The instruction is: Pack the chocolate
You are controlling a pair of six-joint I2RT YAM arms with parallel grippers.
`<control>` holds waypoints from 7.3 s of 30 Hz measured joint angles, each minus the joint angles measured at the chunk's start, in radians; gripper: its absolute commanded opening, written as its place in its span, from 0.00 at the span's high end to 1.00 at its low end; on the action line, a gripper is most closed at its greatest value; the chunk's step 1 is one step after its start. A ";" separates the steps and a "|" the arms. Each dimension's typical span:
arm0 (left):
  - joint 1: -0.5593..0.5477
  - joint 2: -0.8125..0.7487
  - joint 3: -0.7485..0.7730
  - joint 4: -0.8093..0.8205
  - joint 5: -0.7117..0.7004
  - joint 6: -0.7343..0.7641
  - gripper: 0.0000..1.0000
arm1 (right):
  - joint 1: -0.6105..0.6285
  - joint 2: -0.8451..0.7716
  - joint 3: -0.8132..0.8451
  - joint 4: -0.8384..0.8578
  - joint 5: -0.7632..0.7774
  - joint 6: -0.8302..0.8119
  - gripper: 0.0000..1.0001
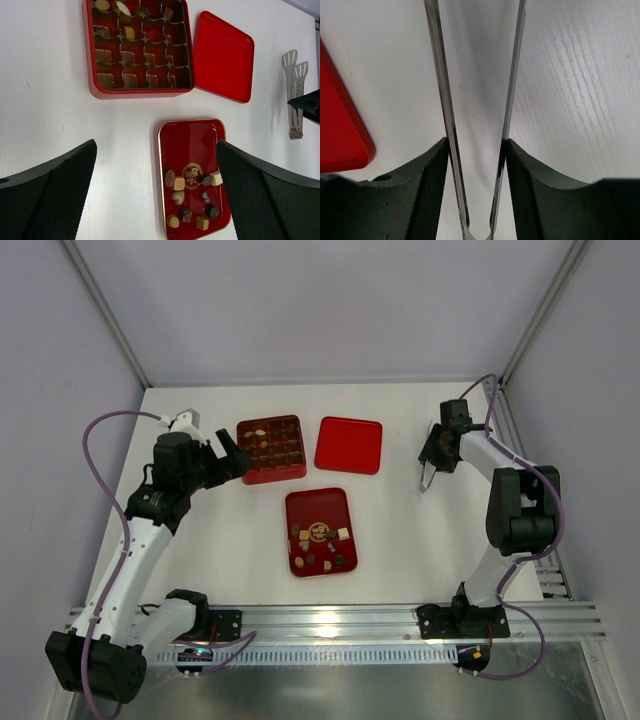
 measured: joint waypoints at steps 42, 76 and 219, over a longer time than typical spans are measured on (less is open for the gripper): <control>0.000 0.011 -0.002 0.004 0.012 0.000 0.00 | 0.018 -0.130 0.068 -0.080 -0.055 -0.016 0.31; -0.021 0.171 -0.008 0.112 0.338 -0.033 0.00 | 0.202 0.489 0.603 -0.192 -0.109 -0.060 0.62; -0.102 0.764 0.369 0.171 0.684 -0.515 1.00 | 1.052 -0.175 -0.088 0.372 0.705 -1.036 0.78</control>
